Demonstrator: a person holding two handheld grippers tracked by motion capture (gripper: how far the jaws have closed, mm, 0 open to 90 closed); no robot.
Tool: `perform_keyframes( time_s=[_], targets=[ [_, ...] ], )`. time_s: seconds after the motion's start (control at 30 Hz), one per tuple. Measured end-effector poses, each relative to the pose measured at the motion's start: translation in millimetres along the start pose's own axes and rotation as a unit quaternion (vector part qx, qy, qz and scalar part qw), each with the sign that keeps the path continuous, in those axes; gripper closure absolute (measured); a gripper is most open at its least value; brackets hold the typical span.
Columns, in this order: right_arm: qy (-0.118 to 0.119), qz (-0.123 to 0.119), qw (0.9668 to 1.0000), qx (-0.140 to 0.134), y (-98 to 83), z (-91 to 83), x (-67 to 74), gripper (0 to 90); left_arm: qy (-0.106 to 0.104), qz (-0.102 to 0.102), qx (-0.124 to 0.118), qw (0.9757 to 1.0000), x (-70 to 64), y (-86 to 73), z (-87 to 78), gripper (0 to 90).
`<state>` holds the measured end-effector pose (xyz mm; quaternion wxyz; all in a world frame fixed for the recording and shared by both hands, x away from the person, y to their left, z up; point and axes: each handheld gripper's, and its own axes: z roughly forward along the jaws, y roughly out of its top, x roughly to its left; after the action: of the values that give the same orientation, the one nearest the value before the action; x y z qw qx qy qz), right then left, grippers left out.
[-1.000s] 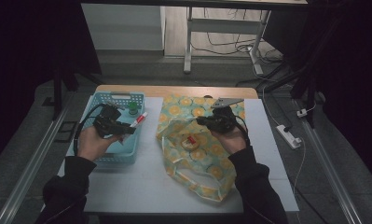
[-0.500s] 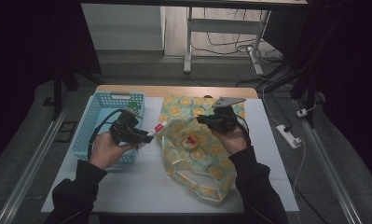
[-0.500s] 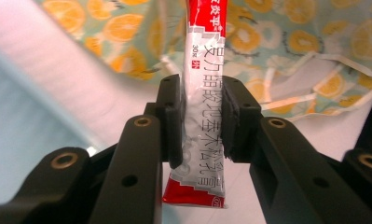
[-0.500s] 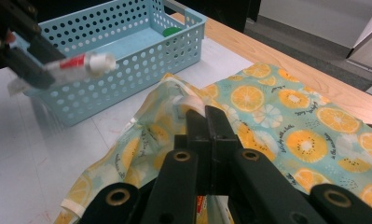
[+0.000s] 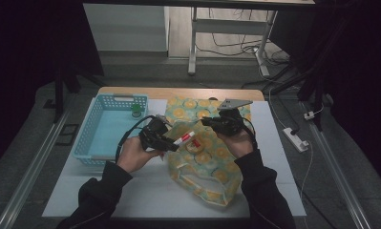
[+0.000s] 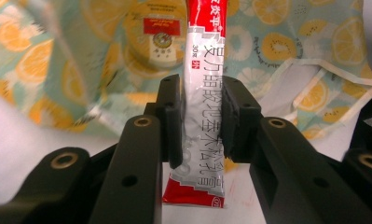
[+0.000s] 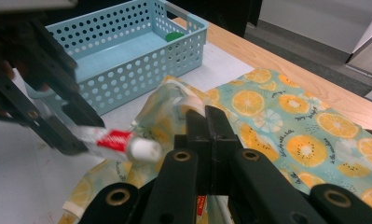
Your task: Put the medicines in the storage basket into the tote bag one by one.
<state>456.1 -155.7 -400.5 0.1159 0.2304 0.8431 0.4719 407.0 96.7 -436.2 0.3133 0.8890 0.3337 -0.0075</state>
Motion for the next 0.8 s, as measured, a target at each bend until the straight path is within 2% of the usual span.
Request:
perform_keyframes(
  time_s=[0.13, 0.43, 0.8],
  targets=[
    [0.000, 0.000, 1.0000, 0.000, -0.1, 0.1, 0.1, 90.0, 0.000, 0.005, 0.000, 1.0000, -0.4, 9.9, 11.3, 70.8],
    [0.003, 0.000, 1.0000, 0.000, -0.2, 0.4, 0.6, 90.0, -0.002, -0.003, -0.013, 0.9999, 6.8, 26.8, 35.7, 70.8],
    [0.001, 0.001, 1.0000, -0.001, -0.2, -0.1, 0.3, 90.0, 0.015, -0.013, -0.039, 0.9990, 16.1, 36.9, 56.3, 70.7]
  ],
)
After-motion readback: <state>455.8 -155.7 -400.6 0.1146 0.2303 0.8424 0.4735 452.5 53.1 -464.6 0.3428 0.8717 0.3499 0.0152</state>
